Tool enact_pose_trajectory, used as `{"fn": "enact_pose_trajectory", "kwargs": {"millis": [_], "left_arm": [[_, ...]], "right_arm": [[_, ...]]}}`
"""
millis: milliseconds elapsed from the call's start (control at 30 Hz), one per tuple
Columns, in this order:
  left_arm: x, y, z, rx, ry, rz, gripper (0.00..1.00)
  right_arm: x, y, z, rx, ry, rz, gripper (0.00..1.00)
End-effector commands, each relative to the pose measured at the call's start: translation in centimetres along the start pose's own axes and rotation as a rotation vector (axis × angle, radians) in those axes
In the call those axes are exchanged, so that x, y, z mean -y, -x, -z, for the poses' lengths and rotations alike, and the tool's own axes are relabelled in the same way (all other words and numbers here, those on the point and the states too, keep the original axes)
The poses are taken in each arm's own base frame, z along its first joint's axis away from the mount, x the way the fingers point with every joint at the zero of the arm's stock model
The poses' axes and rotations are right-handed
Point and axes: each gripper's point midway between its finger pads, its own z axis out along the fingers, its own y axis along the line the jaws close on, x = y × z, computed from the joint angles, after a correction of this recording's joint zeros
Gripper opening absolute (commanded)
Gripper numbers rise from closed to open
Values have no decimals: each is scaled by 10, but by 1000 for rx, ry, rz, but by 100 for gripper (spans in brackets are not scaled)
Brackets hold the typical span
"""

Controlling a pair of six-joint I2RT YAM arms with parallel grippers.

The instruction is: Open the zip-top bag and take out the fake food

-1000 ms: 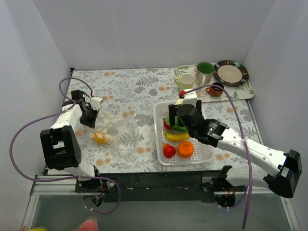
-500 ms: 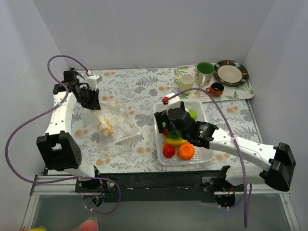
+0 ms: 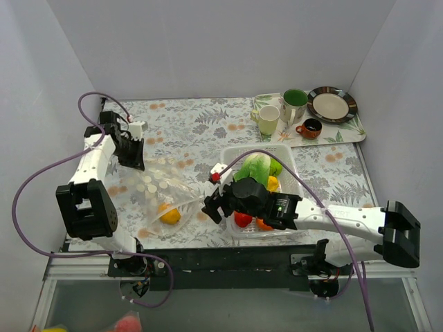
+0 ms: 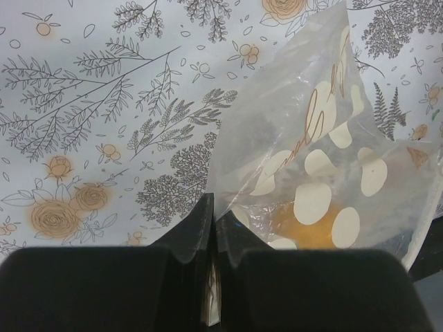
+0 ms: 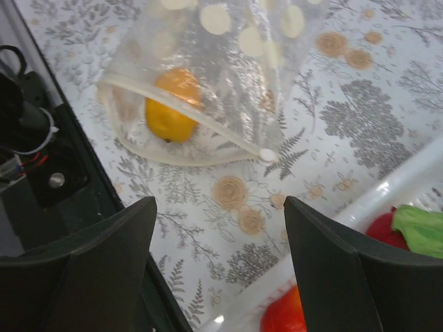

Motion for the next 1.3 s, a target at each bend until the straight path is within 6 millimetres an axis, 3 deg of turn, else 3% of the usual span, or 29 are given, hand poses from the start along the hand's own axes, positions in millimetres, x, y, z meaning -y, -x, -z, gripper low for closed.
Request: {"fn": "enact_pose_trajectory", "kwargs": {"millis": [0, 233, 333, 400, 433, 467, 700, 833, 1100, 1267], "left_arm": [[-5, -12, -13, -28, 19, 44, 0], [-34, -34, -43, -45, 159, 63, 0], [-40, -45, -50, -79, 178, 54, 0], [-42, -49, -53, -90, 189, 48, 0], [-43, -48, -51, -79, 195, 35, 0], [-43, -48, -51, -77, 195, 30, 0], [-46, -52, -51, -76, 217, 11, 0], [-46, -51, -52, -74, 214, 15, 0], [-41, -33, -51, -49, 177, 70, 0], [-42, -27, -50, -32, 184, 81, 0]], "right_arm": [[-43, 19, -12, 84, 187, 26, 82], [-78, 1, -62, -16, 340, 94, 94], [-79, -7, -82, -46, 339, 127, 95], [-78, -2, -91, -40, 339, 134, 95], [-76, -12, -98, -72, 340, 133, 95], [-77, -7, -102, -67, 343, 134, 95], [-76, -23, -124, -130, 372, 123, 97], [-85, -44, -134, -202, 429, 112, 97], [-65, -83, -152, -304, 316, 104, 94], [-40, -89, -160, -315, 215, 82, 81]]}}
